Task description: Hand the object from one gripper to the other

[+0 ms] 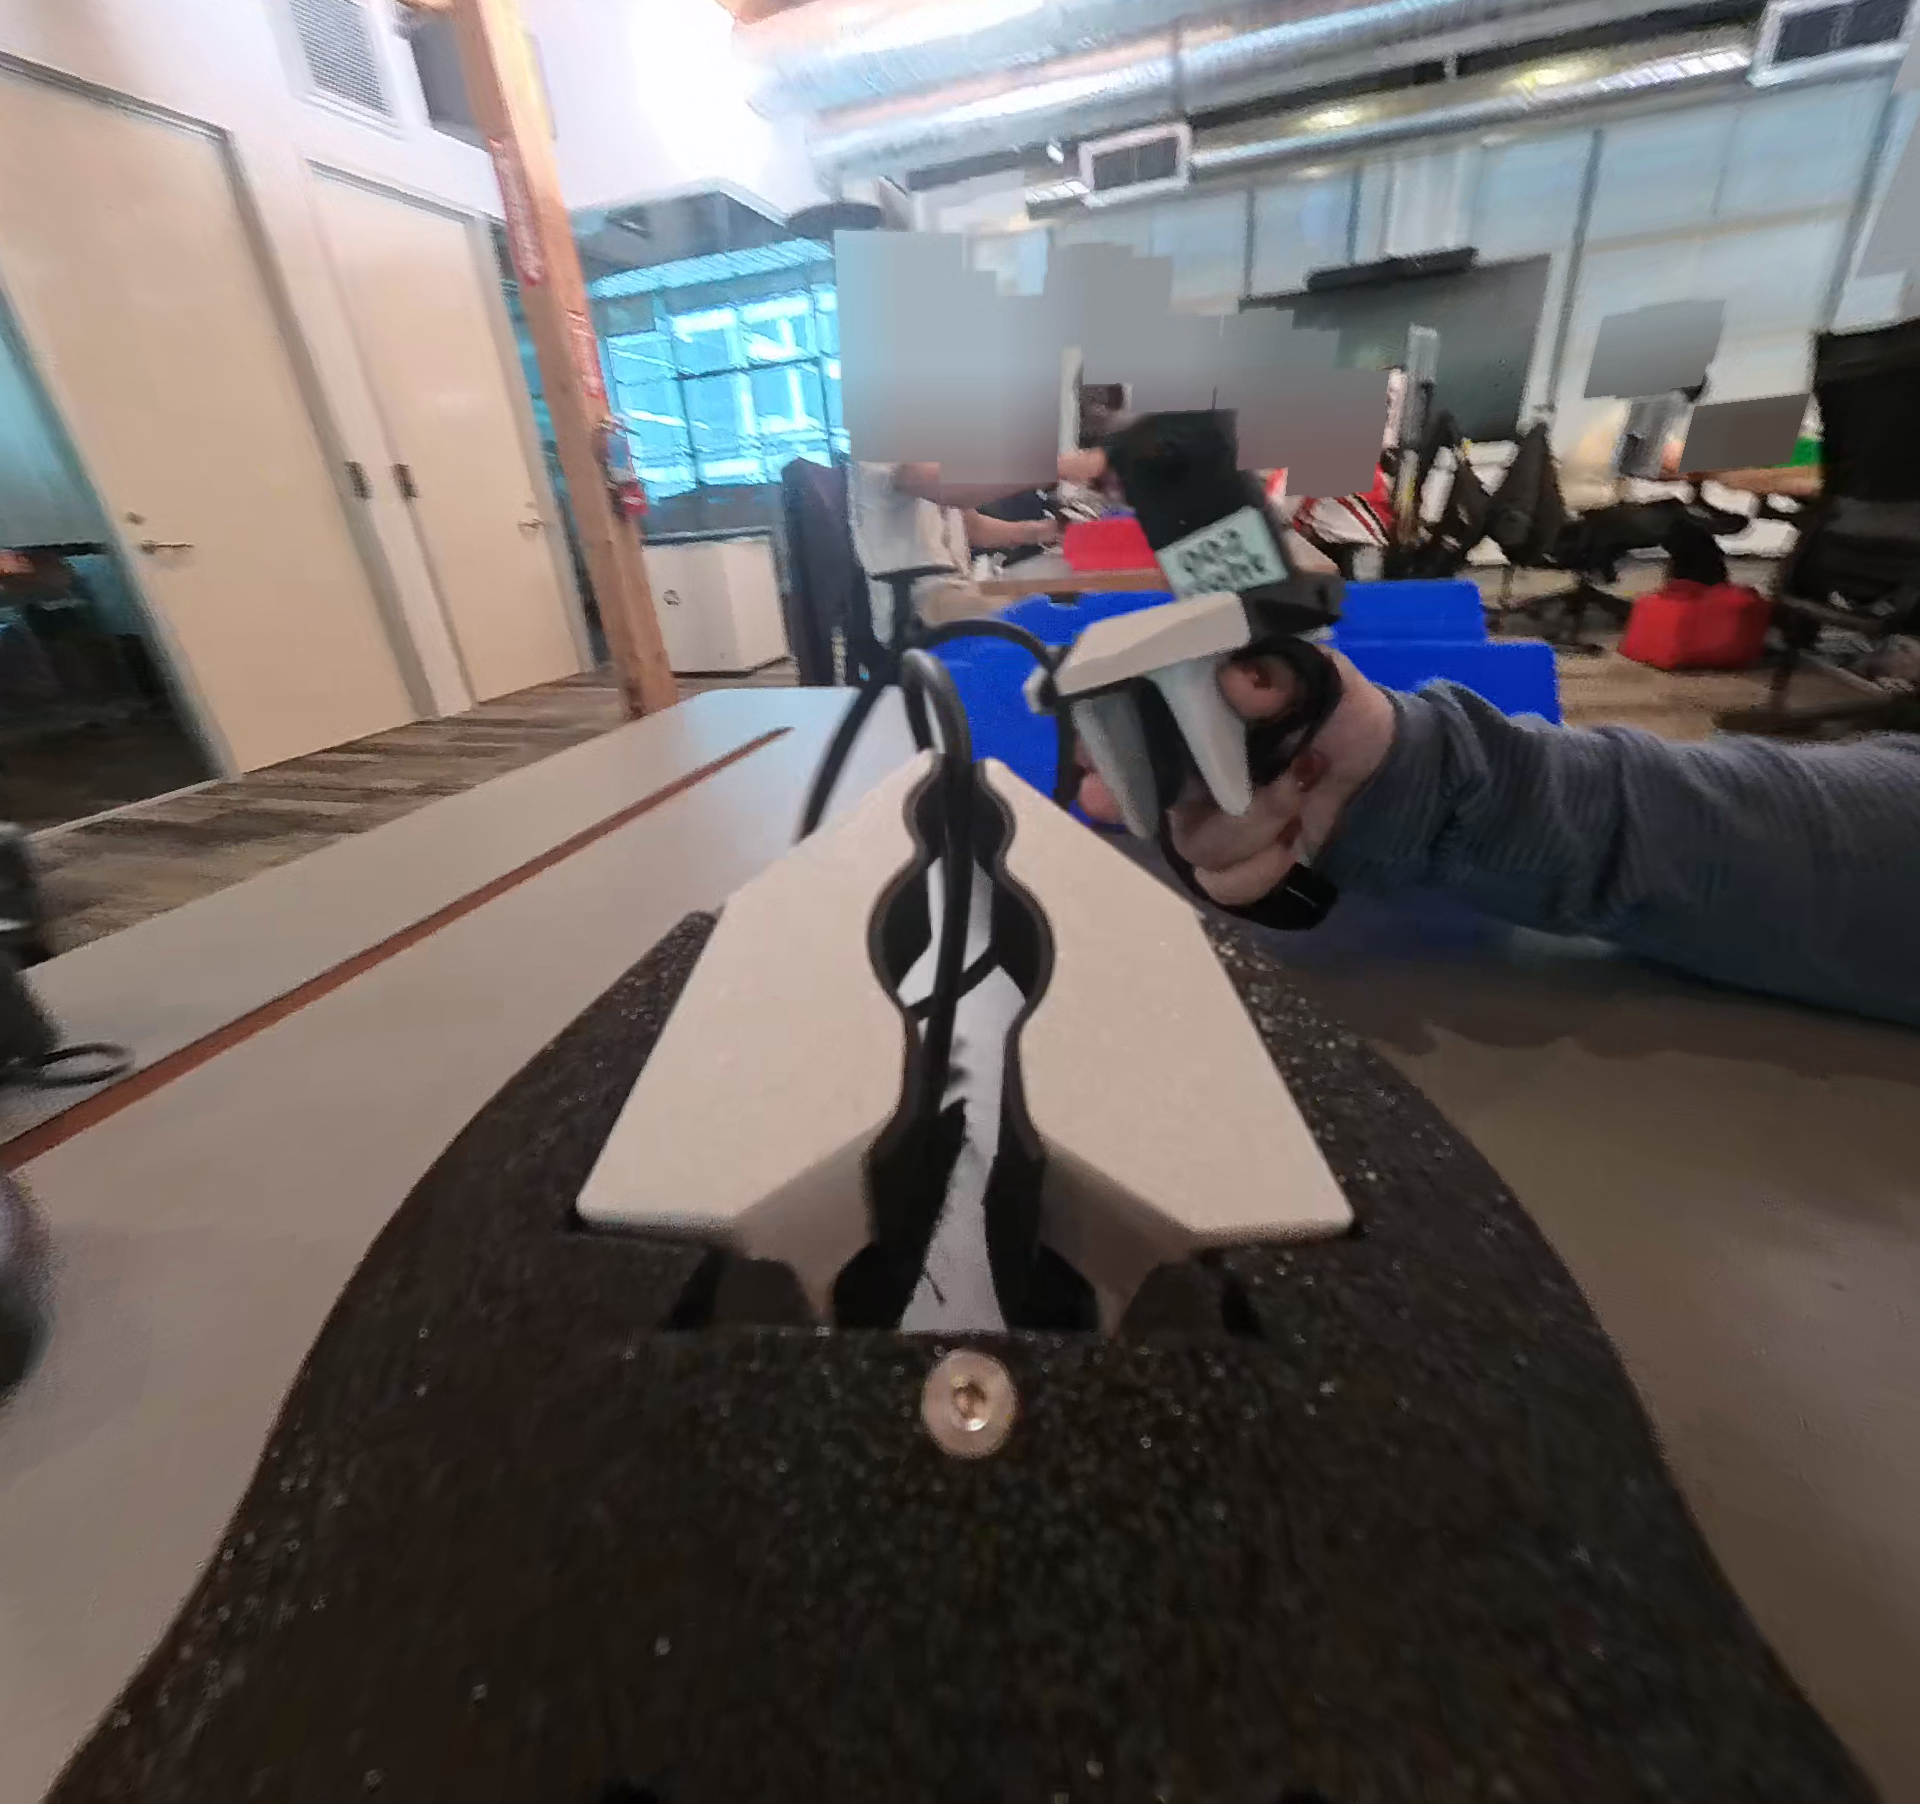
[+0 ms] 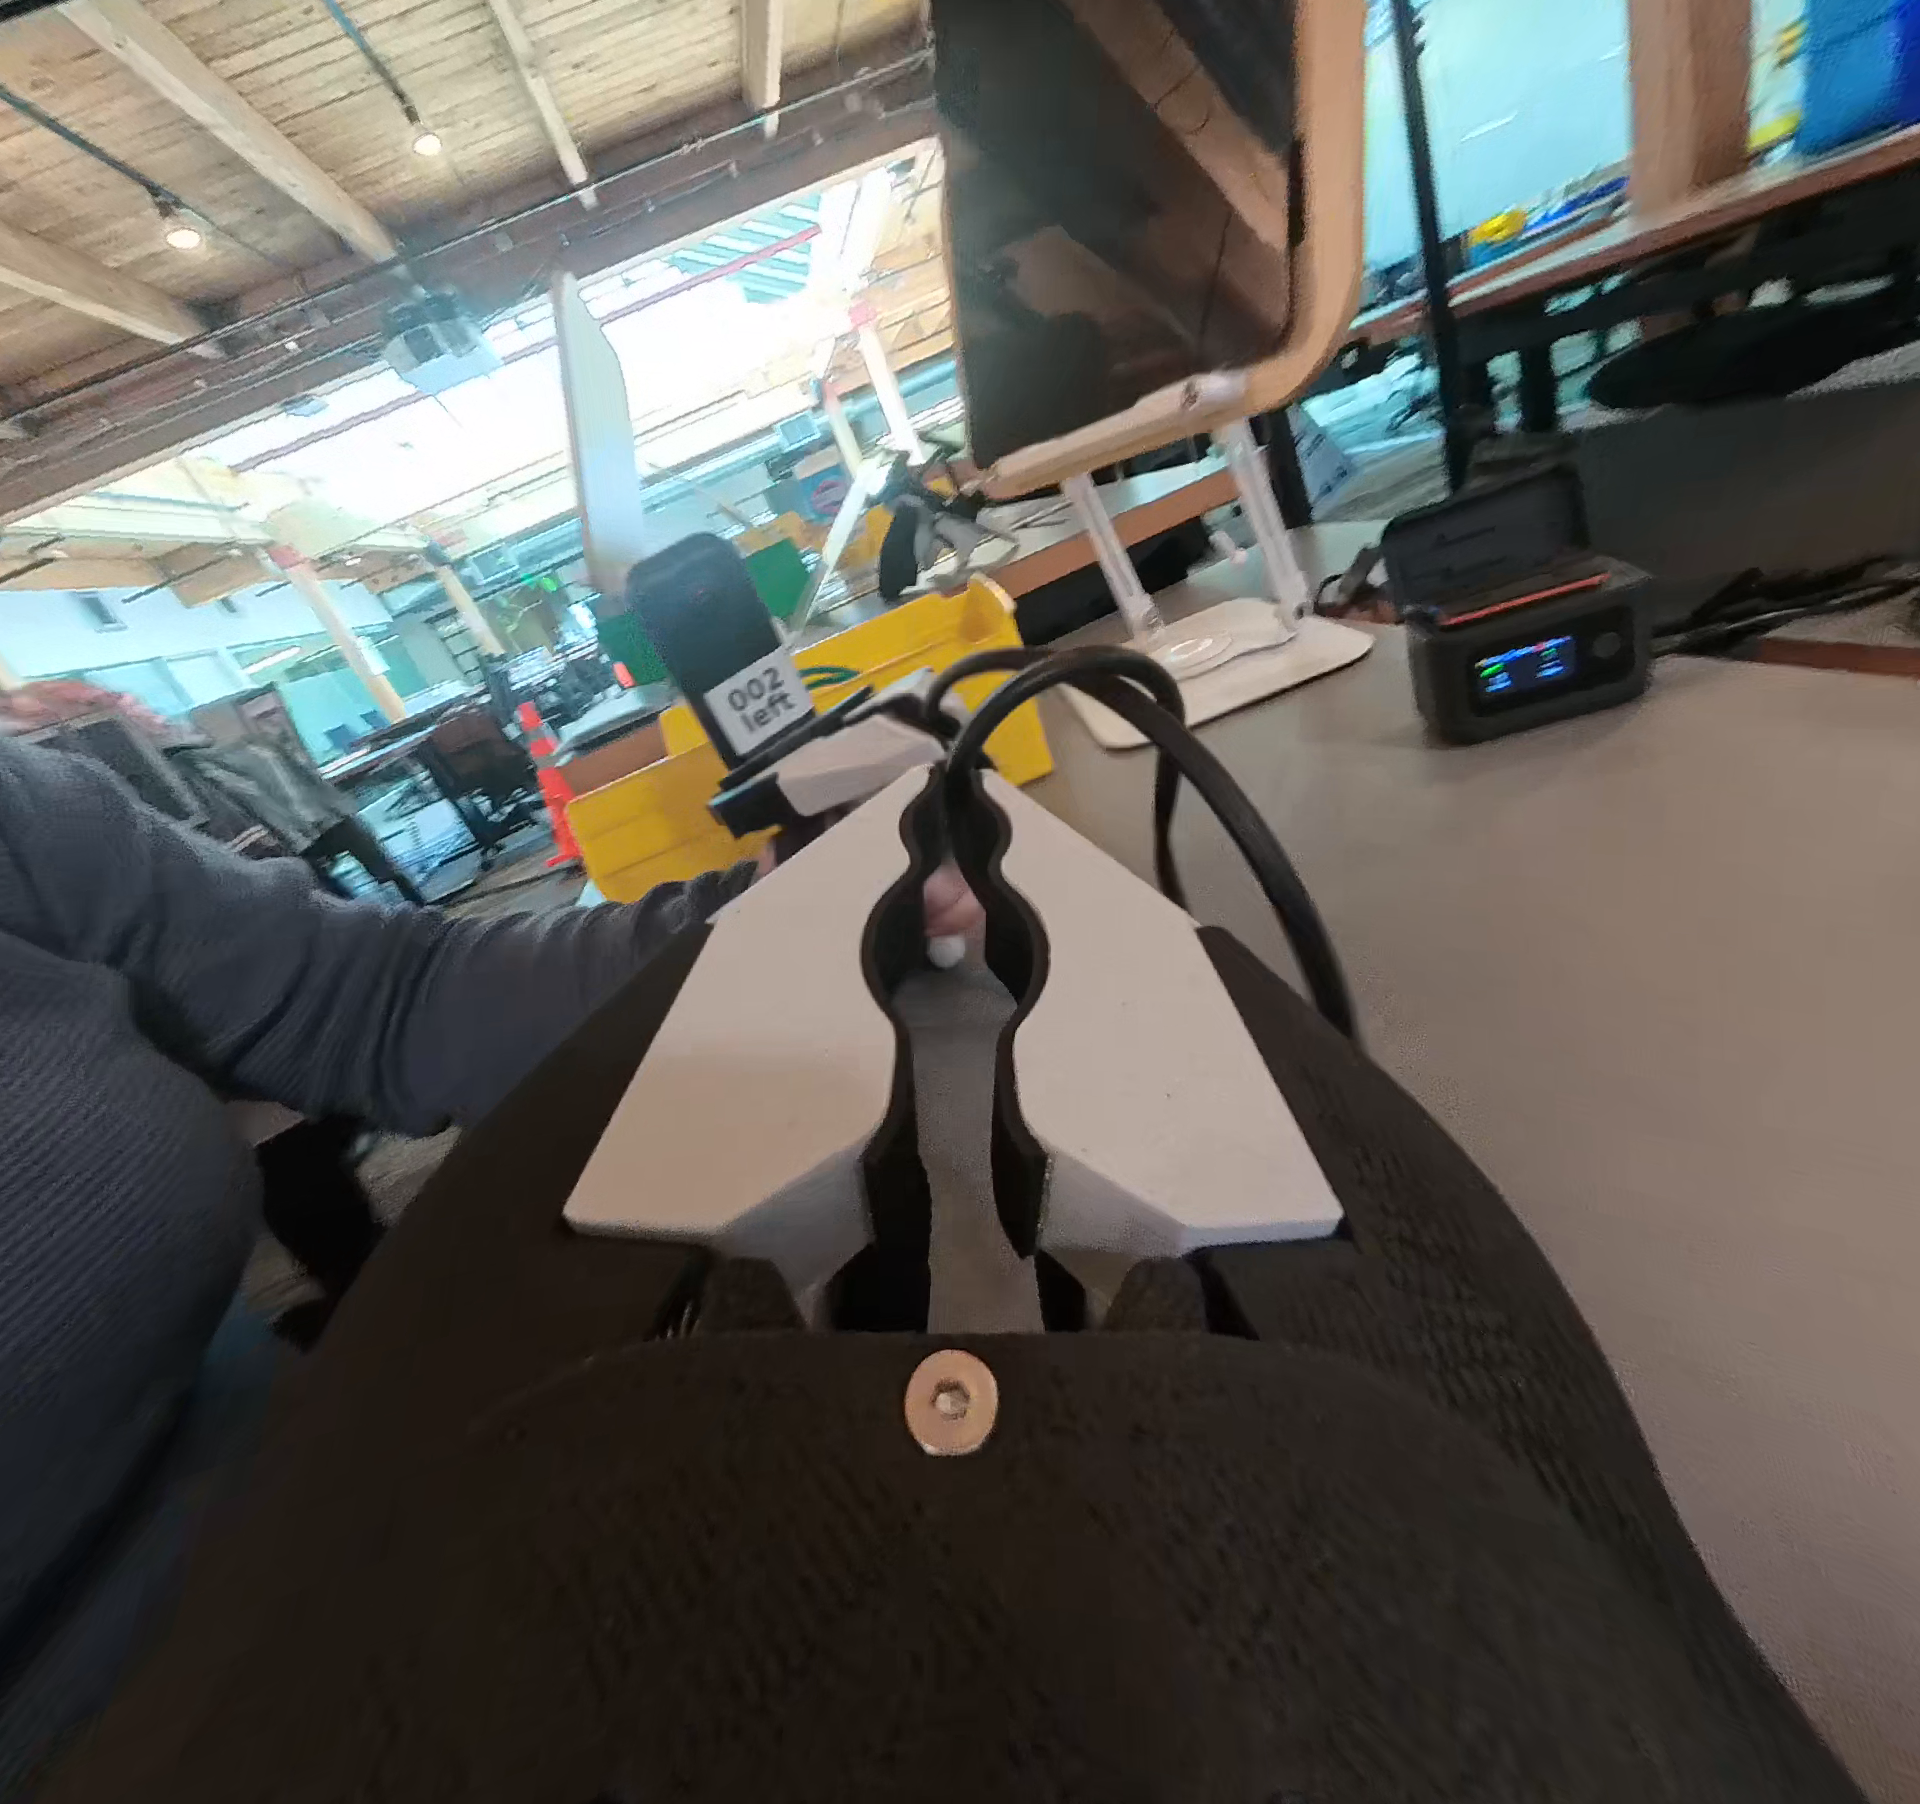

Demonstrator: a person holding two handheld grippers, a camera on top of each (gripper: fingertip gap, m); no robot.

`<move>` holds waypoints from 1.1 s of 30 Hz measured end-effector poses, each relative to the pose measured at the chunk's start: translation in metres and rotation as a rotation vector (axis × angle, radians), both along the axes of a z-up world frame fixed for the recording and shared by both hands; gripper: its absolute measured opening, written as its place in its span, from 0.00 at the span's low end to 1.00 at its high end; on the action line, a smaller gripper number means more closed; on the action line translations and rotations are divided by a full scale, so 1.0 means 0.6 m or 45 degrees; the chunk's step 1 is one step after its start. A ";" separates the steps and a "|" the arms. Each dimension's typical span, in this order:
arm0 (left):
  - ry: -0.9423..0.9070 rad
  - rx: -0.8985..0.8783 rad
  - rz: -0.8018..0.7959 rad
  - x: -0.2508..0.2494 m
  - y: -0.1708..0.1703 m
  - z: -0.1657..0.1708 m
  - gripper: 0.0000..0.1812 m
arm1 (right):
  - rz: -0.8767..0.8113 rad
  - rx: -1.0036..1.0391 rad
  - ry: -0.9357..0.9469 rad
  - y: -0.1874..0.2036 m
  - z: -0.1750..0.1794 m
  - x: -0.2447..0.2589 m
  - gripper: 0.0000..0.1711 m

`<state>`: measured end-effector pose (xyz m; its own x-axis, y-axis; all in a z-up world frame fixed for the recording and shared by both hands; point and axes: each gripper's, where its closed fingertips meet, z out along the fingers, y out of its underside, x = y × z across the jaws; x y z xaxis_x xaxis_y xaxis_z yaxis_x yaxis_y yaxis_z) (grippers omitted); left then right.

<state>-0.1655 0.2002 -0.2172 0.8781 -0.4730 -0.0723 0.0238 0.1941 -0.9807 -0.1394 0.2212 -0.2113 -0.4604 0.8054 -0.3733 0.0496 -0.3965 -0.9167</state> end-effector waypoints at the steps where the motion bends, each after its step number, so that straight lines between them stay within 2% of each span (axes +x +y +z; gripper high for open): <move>1: -0.035 0.026 0.073 -0.022 -0.002 0.010 0.01 | -0.056 0.013 0.020 0.013 0.005 0.003 0.01; 5: -0.165 0.150 0.437 -0.124 -0.024 0.041 0.00 | -0.442 0.111 0.084 0.087 0.022 0.012 0.01; 10: -0.175 0.204 0.901 -0.222 -0.059 0.047 0.00 | -0.966 0.284 0.066 0.171 0.025 0.038 0.01; 13: -0.191 0.208 1.024 -0.248 -0.073 0.047 0.00 | -1.116 0.273 0.076 0.200 0.031 0.060 0.01; 16: -0.228 0.217 1.044 -0.260 -0.081 0.048 0.00 | -1.191 0.280 0.092 0.210 0.038 0.073 0.01; 19: -0.259 0.241 0.963 -0.252 -0.081 0.054 0.00 | -1.193 0.290 0.099 0.208 0.041 0.073 0.01; 25: -0.274 0.237 0.652 -0.197 -0.060 0.063 0.00 | -1.108 0.298 0.119 0.188 0.041 0.059 0.01; 33: -0.326 0.188 0.073 -0.088 -0.047 0.070 0.00 | -1.039 0.398 0.104 0.160 0.037 0.038 0.01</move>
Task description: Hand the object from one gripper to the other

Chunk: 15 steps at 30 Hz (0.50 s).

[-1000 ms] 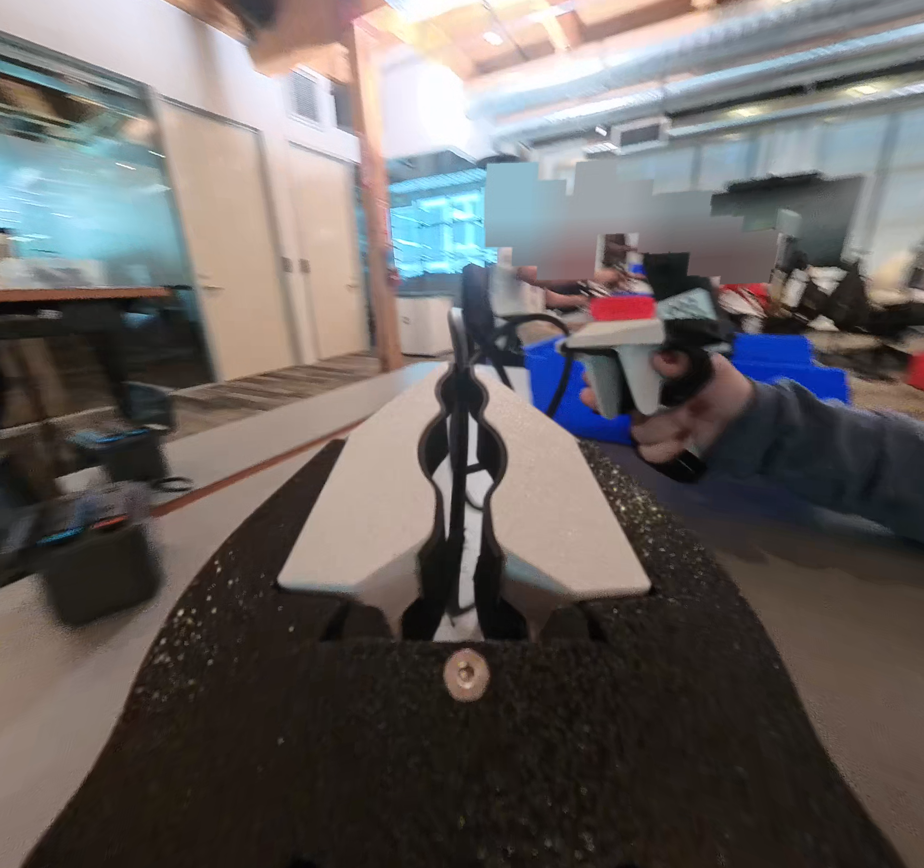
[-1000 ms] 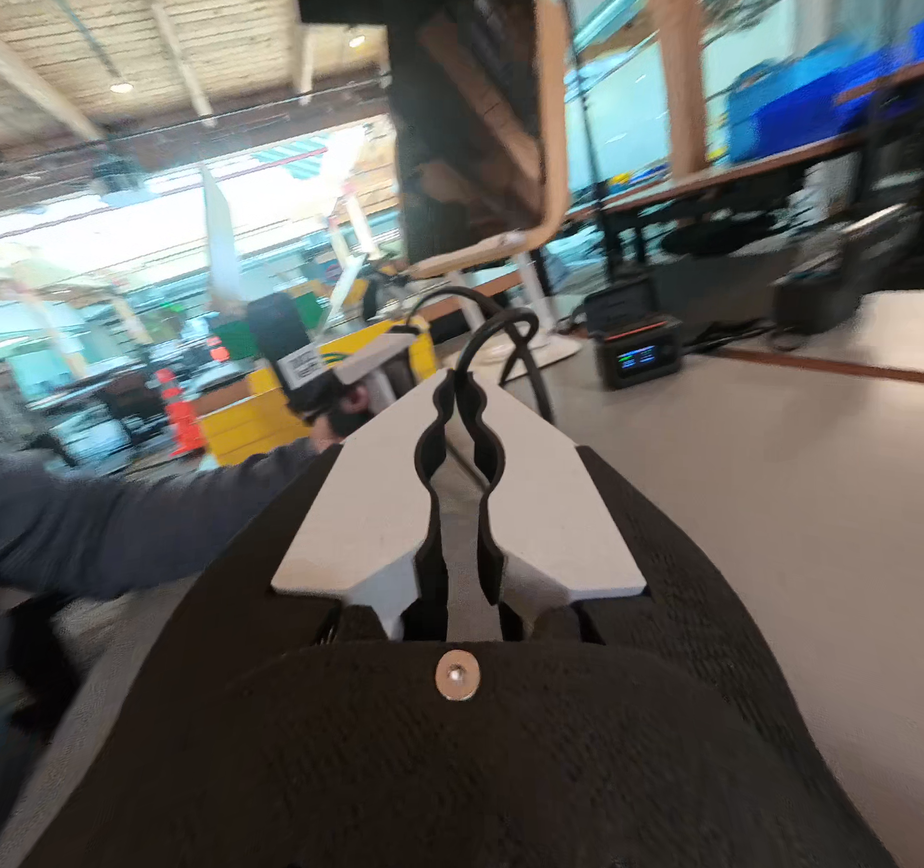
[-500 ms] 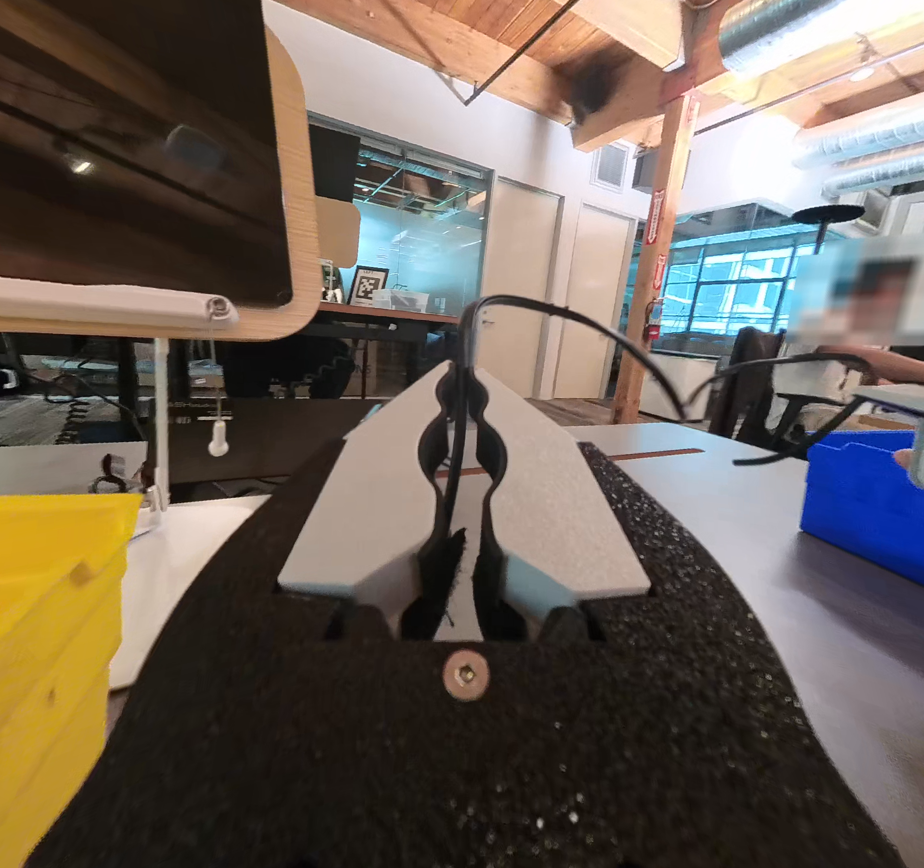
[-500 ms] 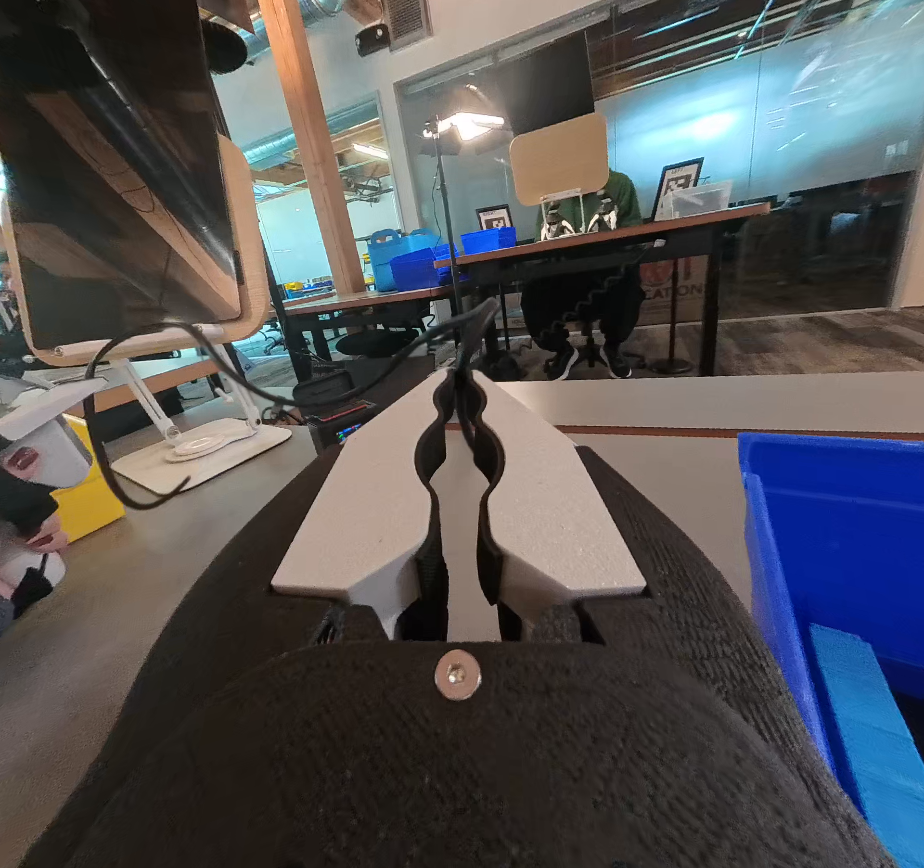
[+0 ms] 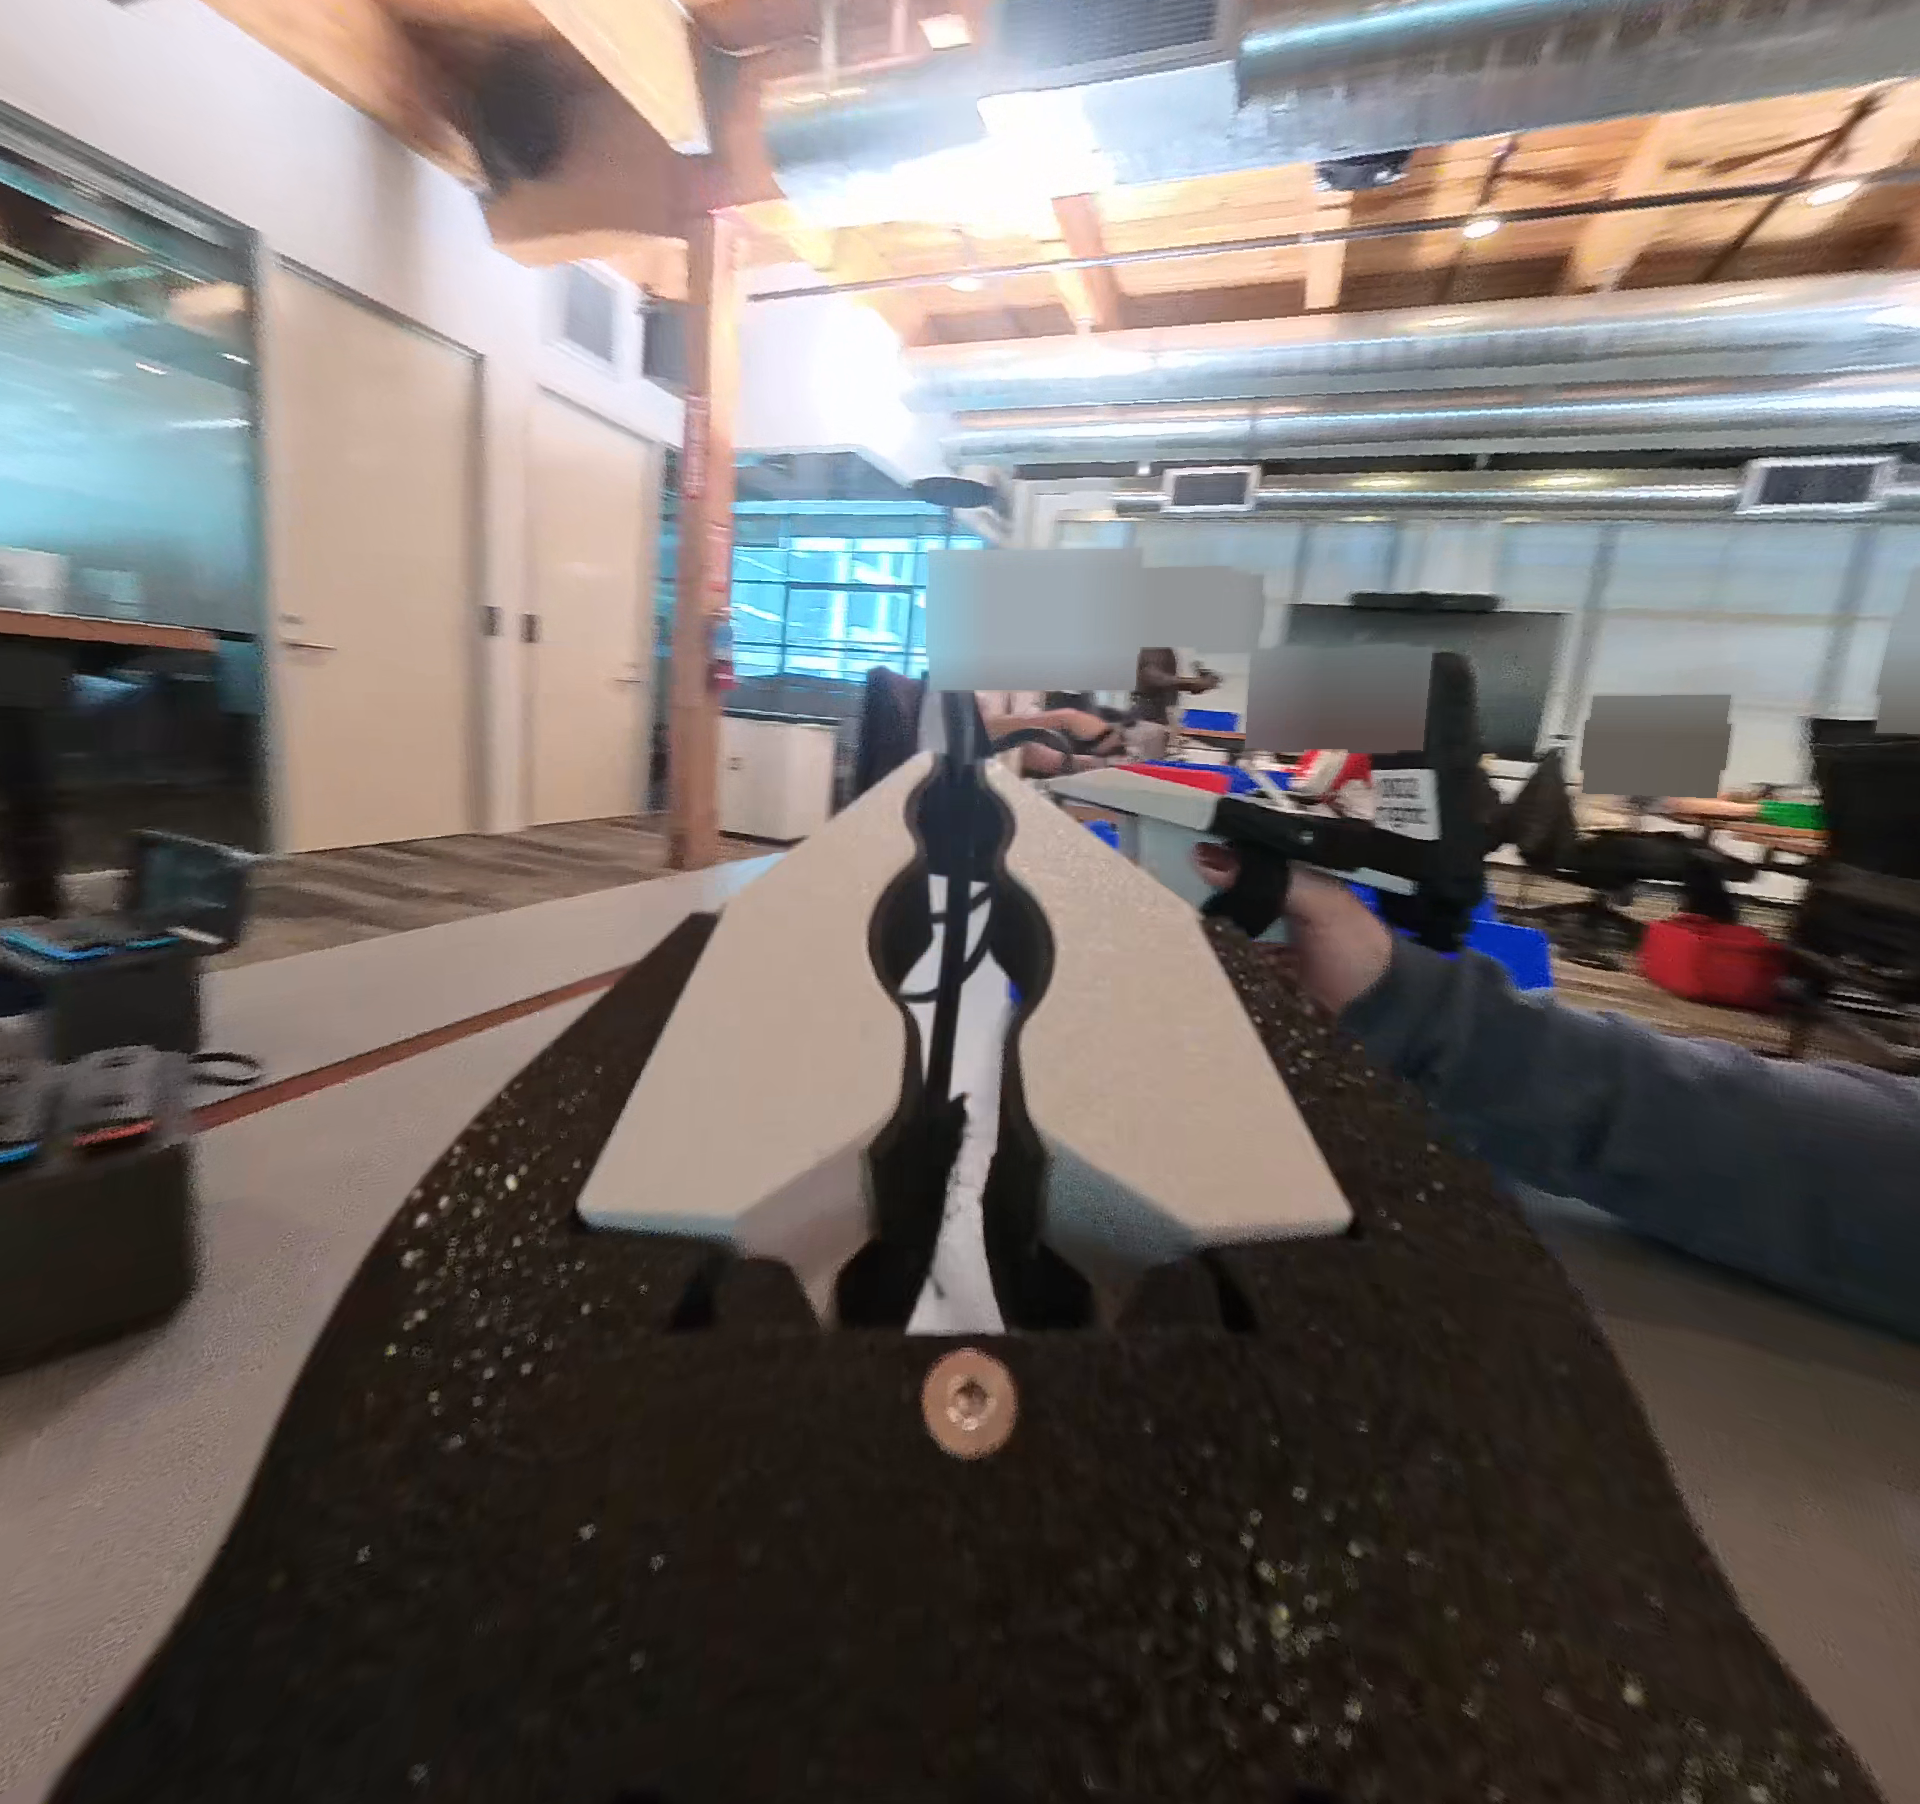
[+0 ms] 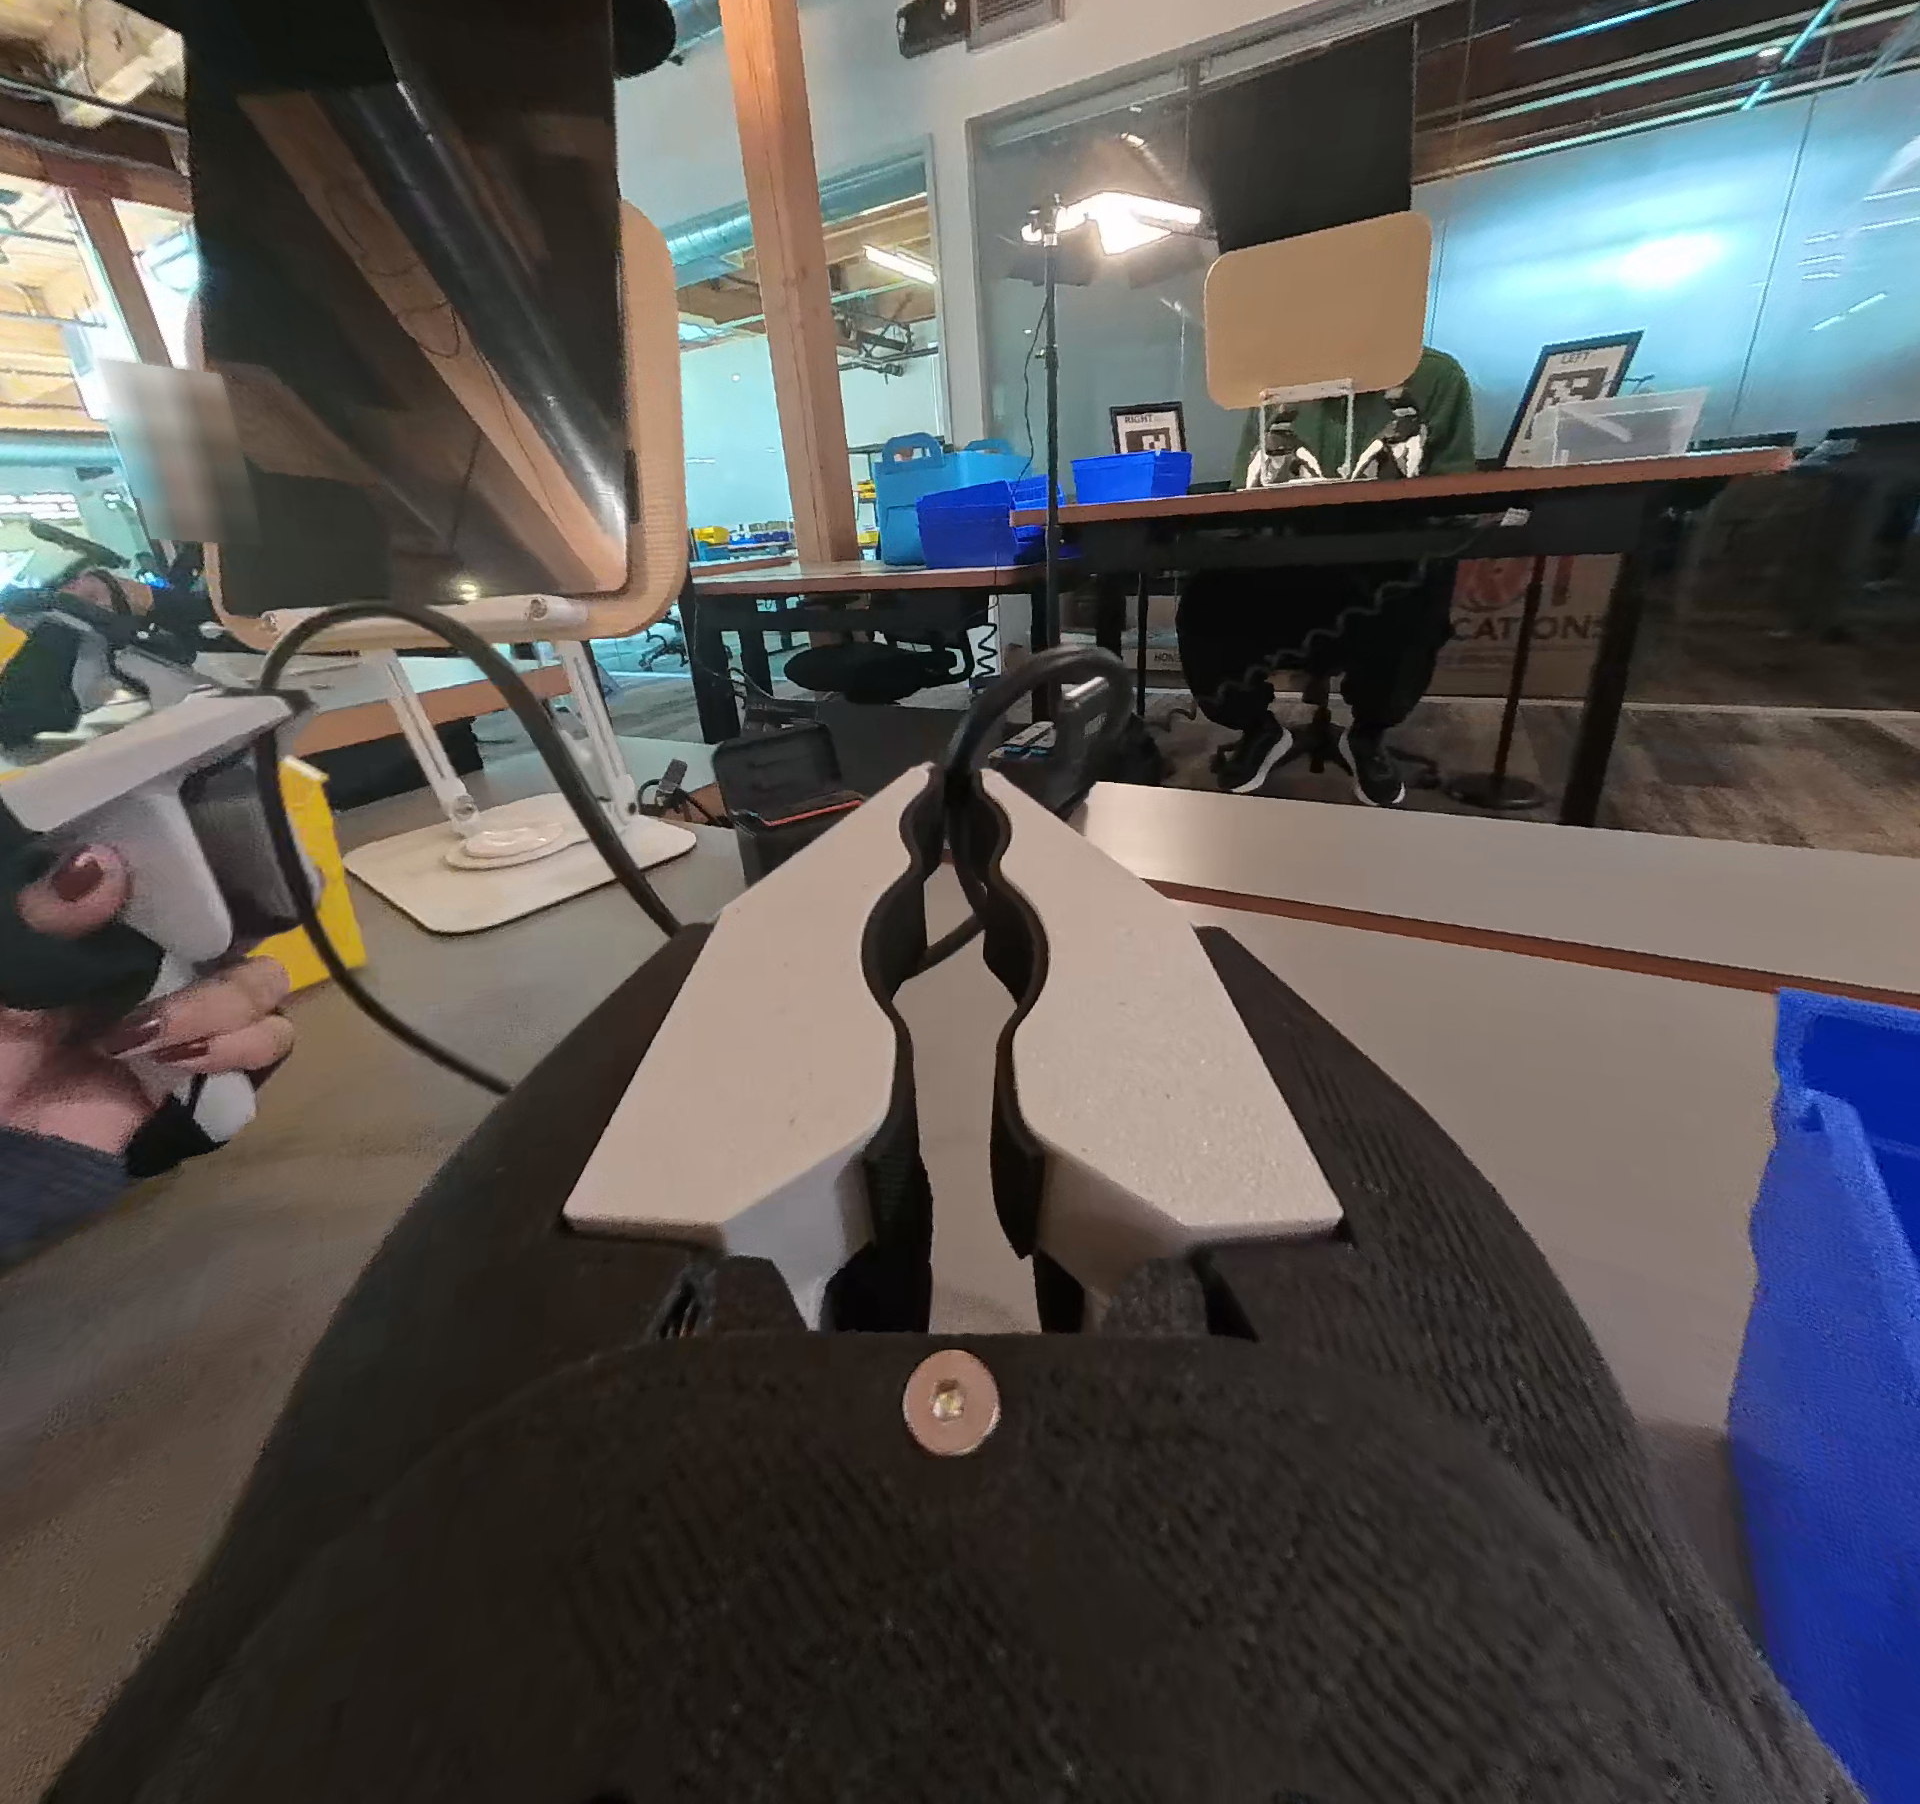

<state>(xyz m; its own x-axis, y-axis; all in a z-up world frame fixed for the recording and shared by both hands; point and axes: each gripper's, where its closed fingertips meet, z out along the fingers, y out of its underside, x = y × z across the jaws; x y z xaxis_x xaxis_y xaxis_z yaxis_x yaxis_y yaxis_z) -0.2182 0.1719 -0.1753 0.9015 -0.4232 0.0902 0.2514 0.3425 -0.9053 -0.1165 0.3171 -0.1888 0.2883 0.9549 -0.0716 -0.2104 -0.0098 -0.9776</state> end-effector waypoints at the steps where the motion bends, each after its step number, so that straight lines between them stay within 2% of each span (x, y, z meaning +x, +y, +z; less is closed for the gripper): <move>1: -0.006 -0.002 -0.041 0.007 0.000 -0.001 0.00 | 0.012 0.005 -0.002 -0.004 0.000 -0.002 0.01; 5: 0.001 -0.014 -0.108 0.022 0.001 -0.002 0.00 | 0.065 -0.017 -0.056 -0.013 -0.012 -0.014 0.01; 10: -0.005 0.000 -0.093 0.022 -0.002 0.006 0.00 | 0.180 -0.175 -0.283 -0.021 -0.074 -0.044 0.01; 11: -0.007 -0.006 -0.052 0.016 0.000 0.005 0.00 | 0.178 -0.190 -0.278 -0.021 -0.077 -0.046 0.07; 14: 0.036 -0.060 0.149 -0.008 0.011 -0.002 0.00 | 0.086 -0.097 -0.228 -0.013 -0.056 -0.040 0.33; 15: 0.089 -0.084 0.226 -0.013 0.015 -0.007 0.00 | 0.050 -0.018 -0.216 -0.015 -0.044 -0.036 0.35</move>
